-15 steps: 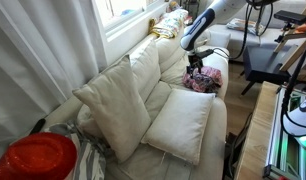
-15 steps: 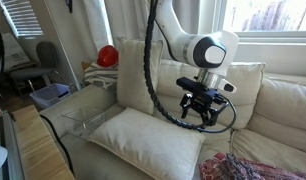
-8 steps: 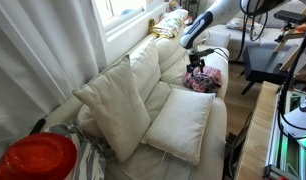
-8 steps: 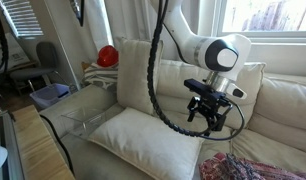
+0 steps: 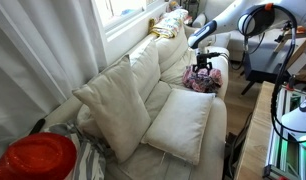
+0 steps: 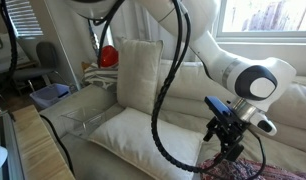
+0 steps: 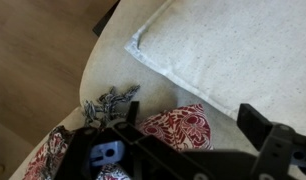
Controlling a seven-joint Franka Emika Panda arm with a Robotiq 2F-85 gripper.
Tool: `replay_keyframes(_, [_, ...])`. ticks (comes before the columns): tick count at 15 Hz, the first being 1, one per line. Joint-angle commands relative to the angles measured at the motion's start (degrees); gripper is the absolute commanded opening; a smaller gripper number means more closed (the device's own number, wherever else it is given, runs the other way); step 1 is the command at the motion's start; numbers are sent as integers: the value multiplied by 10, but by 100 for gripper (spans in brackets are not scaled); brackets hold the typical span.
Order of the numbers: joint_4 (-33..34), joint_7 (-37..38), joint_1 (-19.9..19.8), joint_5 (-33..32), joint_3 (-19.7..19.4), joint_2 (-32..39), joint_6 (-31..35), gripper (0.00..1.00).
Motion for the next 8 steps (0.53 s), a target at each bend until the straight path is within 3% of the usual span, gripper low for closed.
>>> replay_keyframes(1, [137, 72, -42, 38, 9, 91, -47, 100])
replay_keyframes(4, [209, 138, -66, 61, 11, 141, -47, 100])
replay_keyframes(5, [110, 151, -64, 66, 17, 81, 0, 100])
replay_keyframes(8, [100, 166, -64, 67, 21, 87, 90, 100])
